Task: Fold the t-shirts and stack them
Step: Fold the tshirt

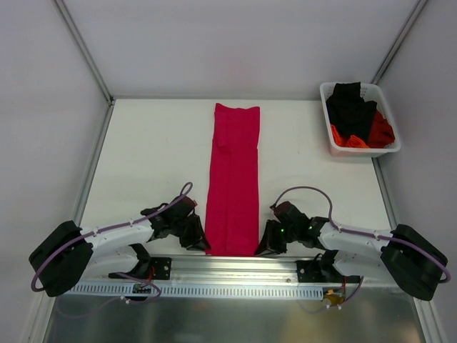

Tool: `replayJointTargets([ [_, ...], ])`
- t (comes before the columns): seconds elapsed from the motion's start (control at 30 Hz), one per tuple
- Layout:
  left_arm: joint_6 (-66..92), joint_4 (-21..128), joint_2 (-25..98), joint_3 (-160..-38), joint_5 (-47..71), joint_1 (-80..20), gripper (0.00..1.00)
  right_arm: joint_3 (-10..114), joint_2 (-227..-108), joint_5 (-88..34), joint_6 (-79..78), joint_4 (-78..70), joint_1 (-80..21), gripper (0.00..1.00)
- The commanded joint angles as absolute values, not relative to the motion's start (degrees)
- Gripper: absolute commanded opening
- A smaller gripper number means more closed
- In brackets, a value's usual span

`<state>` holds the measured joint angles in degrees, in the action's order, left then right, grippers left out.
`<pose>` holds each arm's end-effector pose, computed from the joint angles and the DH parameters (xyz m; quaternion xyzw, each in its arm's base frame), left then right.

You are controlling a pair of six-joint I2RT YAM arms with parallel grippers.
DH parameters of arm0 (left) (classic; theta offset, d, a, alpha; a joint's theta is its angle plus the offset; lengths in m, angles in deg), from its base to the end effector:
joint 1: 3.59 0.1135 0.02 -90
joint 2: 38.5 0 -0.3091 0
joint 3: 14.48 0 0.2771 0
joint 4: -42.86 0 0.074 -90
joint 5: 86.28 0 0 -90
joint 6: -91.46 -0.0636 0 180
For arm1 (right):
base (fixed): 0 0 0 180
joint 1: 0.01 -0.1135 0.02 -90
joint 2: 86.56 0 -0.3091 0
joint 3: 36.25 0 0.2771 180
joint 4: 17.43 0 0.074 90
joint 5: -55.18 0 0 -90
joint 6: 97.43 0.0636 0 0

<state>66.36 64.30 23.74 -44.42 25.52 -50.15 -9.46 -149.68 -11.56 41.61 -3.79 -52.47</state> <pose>0.1128 -0.1534 0.1317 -0.0906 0.9307 -0.3537 0.0235 0.0950 0.1649 0.1236 -0.0964 0.9178 0.3795 0.0654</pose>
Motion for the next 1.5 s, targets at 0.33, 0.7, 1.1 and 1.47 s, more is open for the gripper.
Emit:
replayJointTargets([
  [0.33,59.4,76.3,22.6,-50.0,20.2,-50.6,0.0,-4.2,-144.6,-17.3,37.0,11.8,-52.9,0.0],
  [0.7,52.5,82.5,21.8,-64.7,20.4,-44.3,0.0,7.9,-144.6,-16.3,31.7,17.1,-47.0,0.0],
  [1.1,41.6,84.6,34.5,-83.2,23.0,-34.4,0.0,25.9,-155.0,-10.5,22.1,18.0,-32.9,0.01],
  [1.47,36.3,84.6,49.4,-98.9,25.1,-28.1,0.0,41.2,-170.9,-5.9,15.3,17.8,-25.3,0.0],
])
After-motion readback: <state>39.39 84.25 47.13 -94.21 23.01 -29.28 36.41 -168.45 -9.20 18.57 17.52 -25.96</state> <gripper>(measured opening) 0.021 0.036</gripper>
